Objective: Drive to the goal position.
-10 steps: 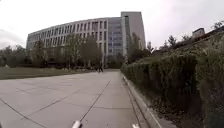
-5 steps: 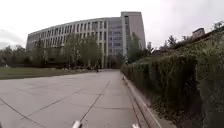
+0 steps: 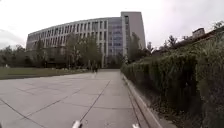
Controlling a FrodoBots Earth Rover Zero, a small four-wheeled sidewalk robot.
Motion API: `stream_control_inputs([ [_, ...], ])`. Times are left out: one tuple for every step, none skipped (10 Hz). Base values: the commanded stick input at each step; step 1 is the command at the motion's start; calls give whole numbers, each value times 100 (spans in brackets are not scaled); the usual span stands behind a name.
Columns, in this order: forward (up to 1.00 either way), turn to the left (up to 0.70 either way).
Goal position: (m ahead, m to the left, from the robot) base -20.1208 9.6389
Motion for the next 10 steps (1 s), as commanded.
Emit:
stream_control_inputs([
  [7,0],
  [7,0],
  [6,0],
  [6,0],
  [7,0],
  [6,0],
  [7,0],
  [7,0],
  [7,0],
  [6,0],
])
